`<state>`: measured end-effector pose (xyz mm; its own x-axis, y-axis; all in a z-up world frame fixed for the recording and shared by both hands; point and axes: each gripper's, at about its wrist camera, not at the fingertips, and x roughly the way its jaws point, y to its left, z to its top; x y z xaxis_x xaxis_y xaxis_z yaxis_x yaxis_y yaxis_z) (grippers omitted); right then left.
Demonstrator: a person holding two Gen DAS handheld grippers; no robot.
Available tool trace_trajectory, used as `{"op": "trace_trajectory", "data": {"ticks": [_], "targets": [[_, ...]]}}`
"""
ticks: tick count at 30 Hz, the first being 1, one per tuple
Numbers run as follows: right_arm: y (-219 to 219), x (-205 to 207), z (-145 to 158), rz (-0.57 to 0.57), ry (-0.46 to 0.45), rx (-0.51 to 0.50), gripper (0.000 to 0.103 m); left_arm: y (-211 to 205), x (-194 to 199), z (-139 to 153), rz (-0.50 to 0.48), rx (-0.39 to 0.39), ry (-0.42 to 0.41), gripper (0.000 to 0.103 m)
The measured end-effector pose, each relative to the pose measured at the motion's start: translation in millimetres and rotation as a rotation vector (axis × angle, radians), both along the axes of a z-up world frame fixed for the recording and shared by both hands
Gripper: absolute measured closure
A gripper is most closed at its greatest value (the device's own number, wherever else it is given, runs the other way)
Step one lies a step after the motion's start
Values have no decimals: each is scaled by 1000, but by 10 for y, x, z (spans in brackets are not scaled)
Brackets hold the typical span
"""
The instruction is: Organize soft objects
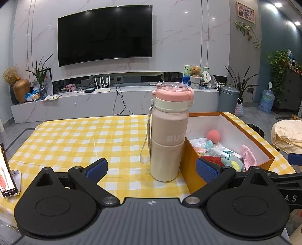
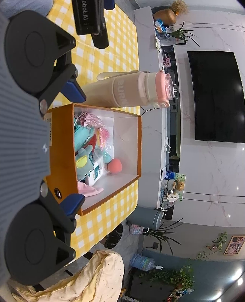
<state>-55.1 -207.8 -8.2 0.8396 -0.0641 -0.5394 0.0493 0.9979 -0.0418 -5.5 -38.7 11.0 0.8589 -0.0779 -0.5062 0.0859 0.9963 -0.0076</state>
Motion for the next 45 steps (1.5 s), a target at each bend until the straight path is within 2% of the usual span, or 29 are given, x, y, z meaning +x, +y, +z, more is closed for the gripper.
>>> {"op": "trace_trajectory", "data": {"ticks": [45], "targets": [[26, 15, -47, 5, 14, 4, 3, 21, 1, -2, -3, 7, 20, 0]]}}
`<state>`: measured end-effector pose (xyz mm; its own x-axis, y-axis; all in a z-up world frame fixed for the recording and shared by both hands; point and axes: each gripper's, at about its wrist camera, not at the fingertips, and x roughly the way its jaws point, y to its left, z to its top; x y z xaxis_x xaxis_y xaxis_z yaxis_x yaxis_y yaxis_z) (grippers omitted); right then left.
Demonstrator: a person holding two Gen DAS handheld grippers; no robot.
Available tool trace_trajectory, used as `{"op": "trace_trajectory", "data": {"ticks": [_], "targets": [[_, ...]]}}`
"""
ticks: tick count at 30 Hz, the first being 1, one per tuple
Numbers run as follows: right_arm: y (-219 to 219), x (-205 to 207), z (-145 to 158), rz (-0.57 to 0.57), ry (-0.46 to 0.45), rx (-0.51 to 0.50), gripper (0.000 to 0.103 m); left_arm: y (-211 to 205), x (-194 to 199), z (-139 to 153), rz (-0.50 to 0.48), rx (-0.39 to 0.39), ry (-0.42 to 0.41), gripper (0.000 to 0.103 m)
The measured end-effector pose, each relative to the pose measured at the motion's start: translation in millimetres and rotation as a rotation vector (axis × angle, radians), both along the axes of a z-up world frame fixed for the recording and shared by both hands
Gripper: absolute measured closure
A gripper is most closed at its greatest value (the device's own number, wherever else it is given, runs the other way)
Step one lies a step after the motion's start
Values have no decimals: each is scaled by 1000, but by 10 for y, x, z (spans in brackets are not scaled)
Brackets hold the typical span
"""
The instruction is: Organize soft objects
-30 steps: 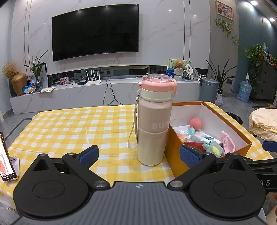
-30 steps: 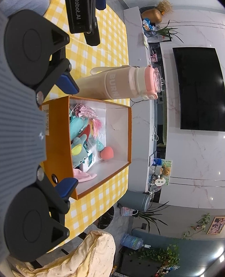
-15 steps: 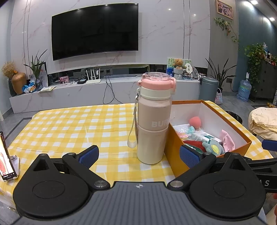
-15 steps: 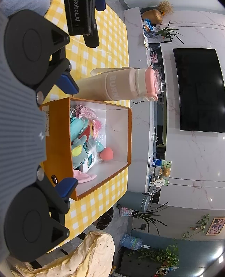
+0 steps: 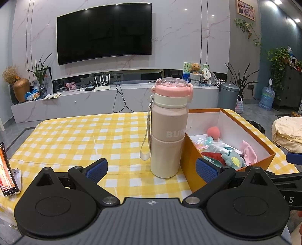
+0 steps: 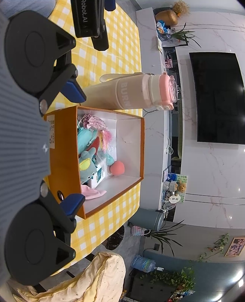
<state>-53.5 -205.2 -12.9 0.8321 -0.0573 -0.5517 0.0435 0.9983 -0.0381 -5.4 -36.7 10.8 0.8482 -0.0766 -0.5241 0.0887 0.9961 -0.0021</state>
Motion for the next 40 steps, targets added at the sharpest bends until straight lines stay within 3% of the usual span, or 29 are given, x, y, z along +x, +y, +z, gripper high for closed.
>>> {"op": "trace_trajectory", "data": {"ticks": [40], "targets": [[-4, 14, -43, 3, 14, 1, 3, -9, -9, -21, 6, 6, 7, 0]]}}
